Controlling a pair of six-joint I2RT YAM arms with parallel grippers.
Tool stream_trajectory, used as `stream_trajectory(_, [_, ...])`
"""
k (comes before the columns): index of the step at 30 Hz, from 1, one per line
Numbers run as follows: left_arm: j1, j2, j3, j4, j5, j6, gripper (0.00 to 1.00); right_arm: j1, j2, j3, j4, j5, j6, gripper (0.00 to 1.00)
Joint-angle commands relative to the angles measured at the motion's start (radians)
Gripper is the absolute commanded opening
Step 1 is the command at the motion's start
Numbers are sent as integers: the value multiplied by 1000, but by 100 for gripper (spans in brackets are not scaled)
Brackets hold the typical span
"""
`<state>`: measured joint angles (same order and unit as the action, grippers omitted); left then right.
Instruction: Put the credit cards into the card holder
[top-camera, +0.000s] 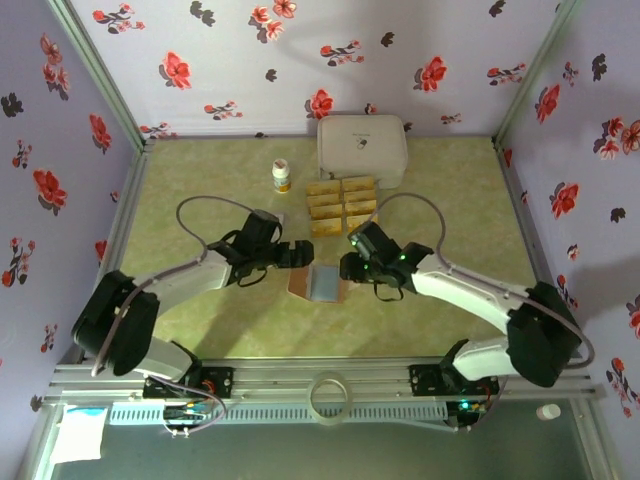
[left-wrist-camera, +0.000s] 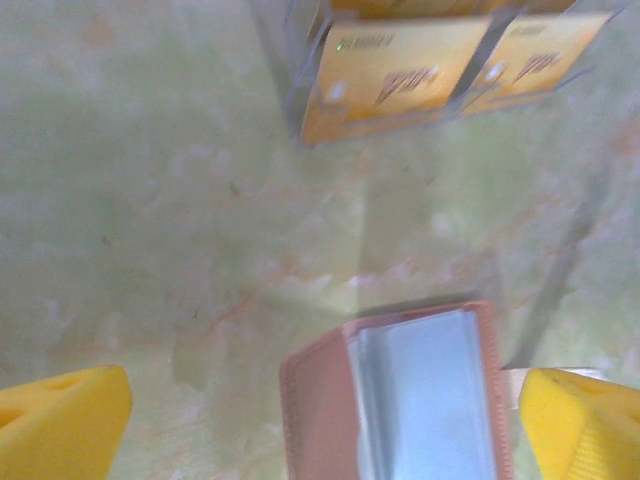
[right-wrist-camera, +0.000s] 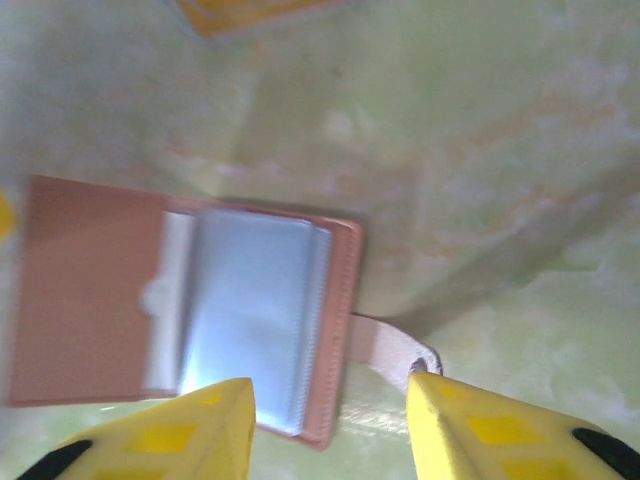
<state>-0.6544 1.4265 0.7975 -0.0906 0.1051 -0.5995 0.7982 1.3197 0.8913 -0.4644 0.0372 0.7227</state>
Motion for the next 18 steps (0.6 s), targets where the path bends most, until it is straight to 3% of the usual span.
stream_trajectory(1, [17,-69,61,-72,-24,50,100,-5,-61,107,-188,20,-38,50])
stream_trajectory(10, [36,-95,198,-184,-31,57,100,-12,-68,231,-270,6,-40,68])
stream_trajectory(18, [30,-123,200,-172,58,-3,100,-34,-32,176,-161,-79,-7,68])
